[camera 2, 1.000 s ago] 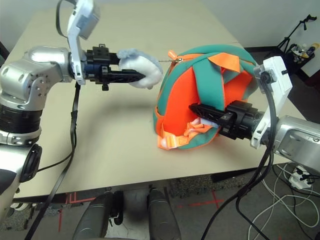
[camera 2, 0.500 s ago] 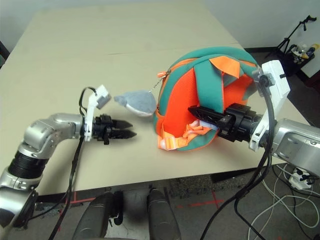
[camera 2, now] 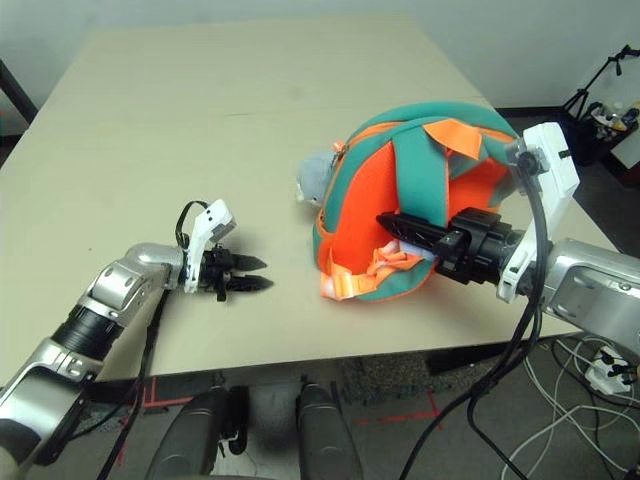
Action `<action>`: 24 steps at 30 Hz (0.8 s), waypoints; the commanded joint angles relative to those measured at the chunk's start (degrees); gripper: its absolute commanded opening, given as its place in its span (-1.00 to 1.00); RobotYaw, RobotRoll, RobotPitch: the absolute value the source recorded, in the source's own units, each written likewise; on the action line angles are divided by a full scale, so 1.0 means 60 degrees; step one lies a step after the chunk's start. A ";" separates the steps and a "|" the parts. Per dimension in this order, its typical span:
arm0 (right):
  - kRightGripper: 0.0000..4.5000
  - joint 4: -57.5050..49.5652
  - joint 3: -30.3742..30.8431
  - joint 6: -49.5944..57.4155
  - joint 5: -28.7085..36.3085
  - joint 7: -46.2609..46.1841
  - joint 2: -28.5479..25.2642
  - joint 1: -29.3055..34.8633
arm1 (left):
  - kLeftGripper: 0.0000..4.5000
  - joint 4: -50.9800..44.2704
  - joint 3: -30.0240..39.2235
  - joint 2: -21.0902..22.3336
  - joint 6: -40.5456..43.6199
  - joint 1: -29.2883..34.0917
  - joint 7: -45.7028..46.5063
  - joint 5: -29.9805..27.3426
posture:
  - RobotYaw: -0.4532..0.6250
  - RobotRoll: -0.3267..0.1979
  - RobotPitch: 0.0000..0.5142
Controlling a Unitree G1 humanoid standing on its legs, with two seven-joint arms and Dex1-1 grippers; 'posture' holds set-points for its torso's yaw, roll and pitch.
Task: Put the pencil case into the backpack and zip it.
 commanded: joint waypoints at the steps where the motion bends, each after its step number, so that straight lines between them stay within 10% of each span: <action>1: -0.94 -0.0192 0.0005 0.0135 -0.0004 0.0198 -0.0040 0.0024 | 0.43 0.0474 0.0795 -0.0014 -0.0077 -0.0760 -0.0016 -0.0269 | -0.26 0.25 -0.22; 5: -0.94 -0.0163 0.0103 0.0117 -0.0048 0.0257 -0.0021 -0.0077 | 0.98 0.0621 0.1349 -0.0062 0.0740 -0.1411 -0.0434 -0.0875 | -0.25 0.25 -0.23; 24: -0.94 -0.0041 0.0365 0.0227 -0.0311 0.0453 0.0043 -0.0491 | 1.00 0.2463 0.2607 -0.1555 0.1604 -0.3001 -0.0452 -0.1899 | -0.25 0.25 -0.27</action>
